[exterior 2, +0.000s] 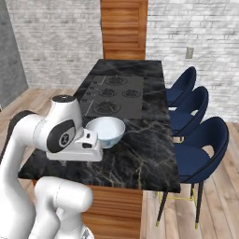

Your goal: Pick the cup and bowl from the counter and place them on the counter next to the sink.

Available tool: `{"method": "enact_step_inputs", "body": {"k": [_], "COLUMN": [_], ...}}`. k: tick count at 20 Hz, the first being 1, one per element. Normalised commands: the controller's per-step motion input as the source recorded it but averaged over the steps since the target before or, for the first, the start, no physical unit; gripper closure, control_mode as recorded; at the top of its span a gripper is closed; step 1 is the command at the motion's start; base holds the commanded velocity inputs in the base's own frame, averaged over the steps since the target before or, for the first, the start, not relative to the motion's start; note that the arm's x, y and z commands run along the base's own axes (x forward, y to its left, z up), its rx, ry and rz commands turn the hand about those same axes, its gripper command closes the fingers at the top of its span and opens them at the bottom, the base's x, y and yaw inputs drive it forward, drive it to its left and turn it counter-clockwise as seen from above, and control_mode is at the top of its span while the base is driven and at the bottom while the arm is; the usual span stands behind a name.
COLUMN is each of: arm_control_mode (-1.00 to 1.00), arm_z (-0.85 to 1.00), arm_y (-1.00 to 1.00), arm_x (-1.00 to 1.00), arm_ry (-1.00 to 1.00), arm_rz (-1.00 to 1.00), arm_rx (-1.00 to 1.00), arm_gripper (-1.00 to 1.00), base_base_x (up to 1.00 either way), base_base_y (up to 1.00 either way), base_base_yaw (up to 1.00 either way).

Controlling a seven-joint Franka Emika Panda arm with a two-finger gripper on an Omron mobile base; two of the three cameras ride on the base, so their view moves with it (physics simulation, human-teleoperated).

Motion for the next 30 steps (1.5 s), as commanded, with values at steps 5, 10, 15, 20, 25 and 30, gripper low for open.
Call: {"method": "enact_step_inputs", "body": {"k": [5, 10, 15, 20, 25, 30], "arm_control_mode": [-1.00, -1.00, -1.00, -1.00, -1.00, -1.00], "arm_z": [0.20, 0.00, 0.00, -0.11, -0.18, -0.13], "arm_y": [-0.36, -0.31, 0.00, 0.00, 0.00, -0.13], "arm_x": [0.88, 1.00, 1.00, 1.00, 1.00, 0.96], "arm_ry": [0.14, 0.05, 0.03, 0.02, 0.00, 0.02], "arm_rz": [0.00, 0.00, -0.01, -0.02, 0.00, 0.00], "arm_rx": [0.02, 0.12, 0.08, 0.00, 0.01, 0.00], "arm_gripper": [-1.00, -1.00, -1.00, -1.00, -1.00, -1.00], "base_base_x": [0.00, 0.00, 0.00, 0.00, 0.00, 0.00], "base_base_y": [0.00, 0.00, 0.00, 0.00, 0.00, 0.00], "base_base_yaw": [0.00, 0.00, 0.00, 0.00, 0.00, 0.00]}}
